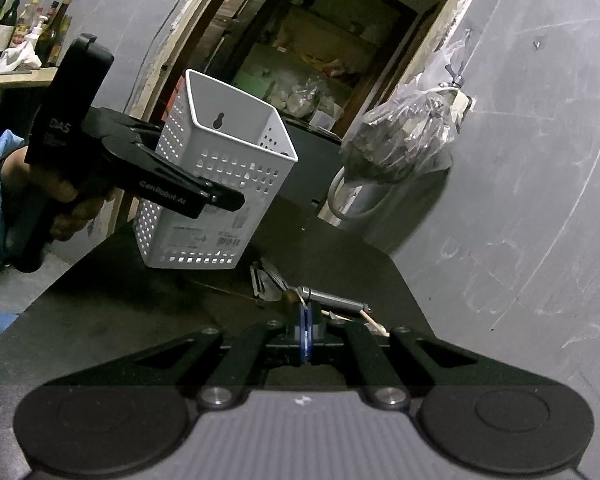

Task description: Organize utensils

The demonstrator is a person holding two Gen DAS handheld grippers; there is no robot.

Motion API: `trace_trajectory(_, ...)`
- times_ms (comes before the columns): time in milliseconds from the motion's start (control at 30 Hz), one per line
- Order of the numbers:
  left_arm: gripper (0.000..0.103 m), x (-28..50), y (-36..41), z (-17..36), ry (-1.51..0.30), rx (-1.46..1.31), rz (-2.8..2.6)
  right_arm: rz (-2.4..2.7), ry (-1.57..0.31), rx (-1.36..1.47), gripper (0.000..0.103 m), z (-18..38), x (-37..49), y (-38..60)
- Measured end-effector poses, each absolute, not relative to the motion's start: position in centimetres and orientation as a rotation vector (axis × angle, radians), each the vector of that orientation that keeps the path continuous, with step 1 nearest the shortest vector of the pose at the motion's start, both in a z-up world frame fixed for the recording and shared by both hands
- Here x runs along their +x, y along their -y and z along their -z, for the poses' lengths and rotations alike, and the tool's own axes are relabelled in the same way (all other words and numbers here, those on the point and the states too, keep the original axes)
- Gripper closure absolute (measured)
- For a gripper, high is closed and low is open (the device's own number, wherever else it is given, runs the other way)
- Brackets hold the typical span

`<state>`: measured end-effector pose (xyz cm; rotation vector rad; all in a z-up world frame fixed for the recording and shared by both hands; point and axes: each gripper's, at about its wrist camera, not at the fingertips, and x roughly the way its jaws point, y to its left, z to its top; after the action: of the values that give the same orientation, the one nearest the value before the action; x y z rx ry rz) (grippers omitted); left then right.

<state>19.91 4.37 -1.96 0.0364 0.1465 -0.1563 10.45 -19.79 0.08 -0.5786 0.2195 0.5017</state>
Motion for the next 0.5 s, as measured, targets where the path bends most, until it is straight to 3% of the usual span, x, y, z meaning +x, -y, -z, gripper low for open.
trace_trajectory(500,0.027,20.0,-4.3,1.9,-0.148,0.04,0.151,-0.59,-0.324,-0.586,0.102,3.0,10.6,20.2)
